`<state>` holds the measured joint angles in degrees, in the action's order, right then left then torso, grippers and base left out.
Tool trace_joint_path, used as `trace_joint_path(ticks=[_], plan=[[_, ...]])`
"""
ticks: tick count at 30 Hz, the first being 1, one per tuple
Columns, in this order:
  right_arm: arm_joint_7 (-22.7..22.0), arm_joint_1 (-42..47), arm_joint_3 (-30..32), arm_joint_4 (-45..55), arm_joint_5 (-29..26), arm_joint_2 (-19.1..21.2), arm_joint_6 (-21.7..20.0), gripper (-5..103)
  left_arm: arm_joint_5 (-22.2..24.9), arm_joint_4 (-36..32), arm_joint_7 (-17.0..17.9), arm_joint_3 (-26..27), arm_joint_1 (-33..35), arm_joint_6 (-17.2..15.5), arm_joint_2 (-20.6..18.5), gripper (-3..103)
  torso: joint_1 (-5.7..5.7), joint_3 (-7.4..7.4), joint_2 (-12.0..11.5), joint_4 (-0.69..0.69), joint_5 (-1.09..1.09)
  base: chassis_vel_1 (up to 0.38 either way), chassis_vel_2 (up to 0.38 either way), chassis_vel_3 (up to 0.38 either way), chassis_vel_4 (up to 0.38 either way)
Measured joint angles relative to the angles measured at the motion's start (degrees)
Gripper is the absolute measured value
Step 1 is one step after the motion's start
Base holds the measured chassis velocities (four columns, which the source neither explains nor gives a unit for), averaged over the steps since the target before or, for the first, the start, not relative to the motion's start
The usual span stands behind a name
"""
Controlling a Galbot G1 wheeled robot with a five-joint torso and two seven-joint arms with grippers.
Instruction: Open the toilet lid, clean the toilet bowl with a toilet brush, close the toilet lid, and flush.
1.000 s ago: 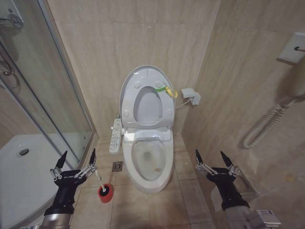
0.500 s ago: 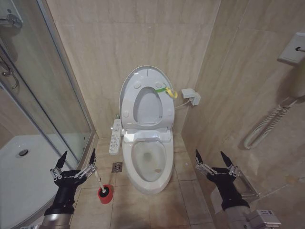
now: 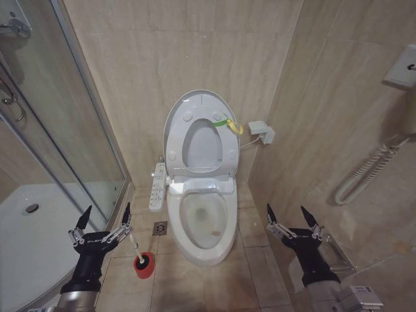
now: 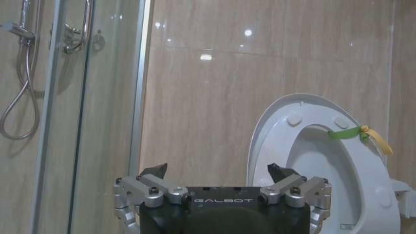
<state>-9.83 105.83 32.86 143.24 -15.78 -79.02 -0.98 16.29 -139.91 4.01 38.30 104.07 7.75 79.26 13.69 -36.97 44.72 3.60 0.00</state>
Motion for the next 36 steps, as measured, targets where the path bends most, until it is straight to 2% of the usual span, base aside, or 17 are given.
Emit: trace_joint_path(ticks=[36], plan=[[0.0,0.0,0.0,0.0,0.0,0.0,0.0,100,0.0,0.0,0.0,0.0,0.0,0.0,0.0,100,0.01,0.00,0.0,0.00,0.00,0.000,0.000,0.000,0.000]])
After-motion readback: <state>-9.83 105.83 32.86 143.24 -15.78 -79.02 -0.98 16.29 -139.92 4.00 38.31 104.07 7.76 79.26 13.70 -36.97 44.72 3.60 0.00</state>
